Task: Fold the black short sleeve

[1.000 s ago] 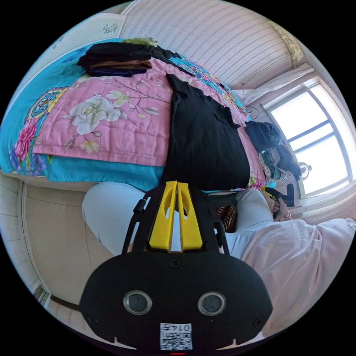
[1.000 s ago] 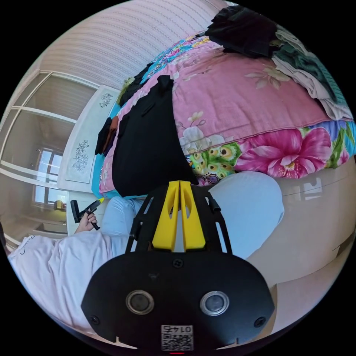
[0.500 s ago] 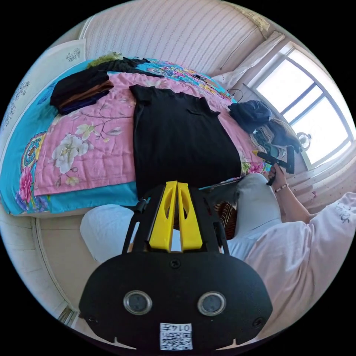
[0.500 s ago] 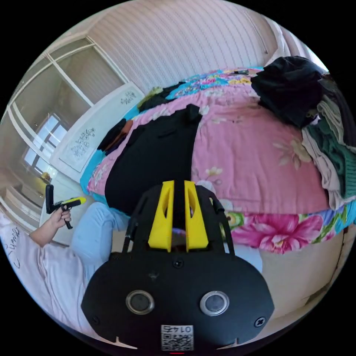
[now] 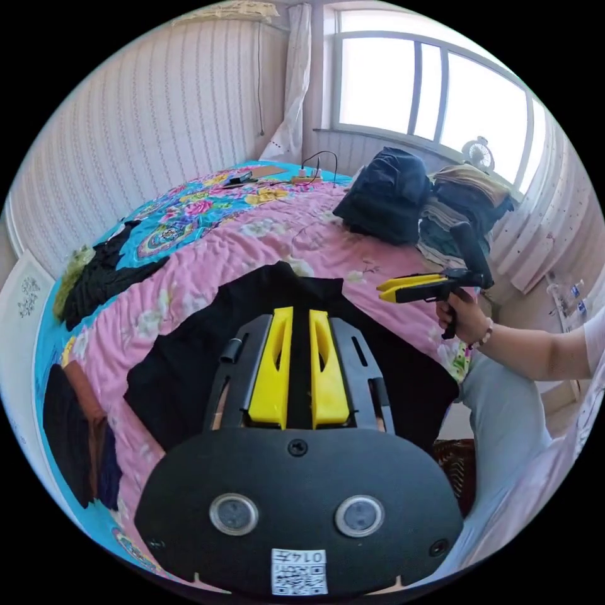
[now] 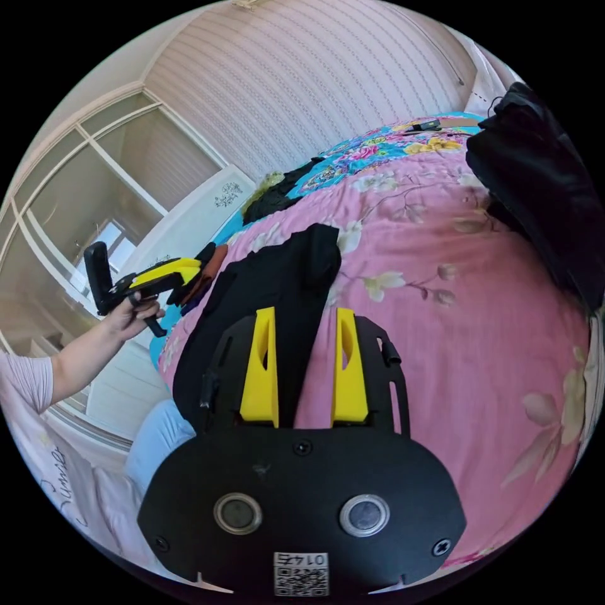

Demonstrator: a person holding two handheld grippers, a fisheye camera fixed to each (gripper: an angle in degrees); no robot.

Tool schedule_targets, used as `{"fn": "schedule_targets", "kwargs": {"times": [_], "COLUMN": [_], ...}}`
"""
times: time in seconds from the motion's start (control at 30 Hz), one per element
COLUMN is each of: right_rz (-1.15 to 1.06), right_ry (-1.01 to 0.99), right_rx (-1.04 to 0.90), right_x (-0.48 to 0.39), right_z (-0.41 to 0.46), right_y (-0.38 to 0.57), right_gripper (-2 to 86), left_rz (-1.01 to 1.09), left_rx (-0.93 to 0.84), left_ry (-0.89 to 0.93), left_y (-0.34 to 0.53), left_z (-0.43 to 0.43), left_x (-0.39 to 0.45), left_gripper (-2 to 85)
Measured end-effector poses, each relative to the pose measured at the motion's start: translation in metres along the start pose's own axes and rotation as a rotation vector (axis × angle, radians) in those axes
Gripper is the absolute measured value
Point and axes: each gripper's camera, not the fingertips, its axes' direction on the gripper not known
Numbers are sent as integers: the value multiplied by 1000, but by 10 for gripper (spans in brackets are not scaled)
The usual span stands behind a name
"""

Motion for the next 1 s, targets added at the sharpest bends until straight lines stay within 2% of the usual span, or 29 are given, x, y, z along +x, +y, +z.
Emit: {"fn": "schedule_targets", "kwargs": {"times": [0.1,0.3,0.43,0.53,0.77,0.83,1.0], "right_rz": [-12,-142,-135,-119,-106,-93,-89], "right_ry": [20,88,13,-23,-86,-113,-49], "right_rx": [27,-41,-99,-73,-48,-61,-116], "right_x": [15,29,46,55,65,68,76], "right_z": [22,76,98,105,117,123,151], "right_y": [-29,-55,-65,-70,-77,-79,-88], "right_gripper": [123,29,11,6,1,1,-1], "left_rz": [53,72,119,114,196,232,246], "left_rx": [-33,-152,-374,-358,-219,-222,-280], "left_ry": [-2,-33,-113,-87,43,81,25], "left_y": [-57,-129,-139,-142,-173,-178,-175], "left_z": [70,204,282,292,297,305,326], "left_x": [-2,0,-1,-2,16,26,36], "left_gripper": [62,80,44,5,-7,-7,-8]}}
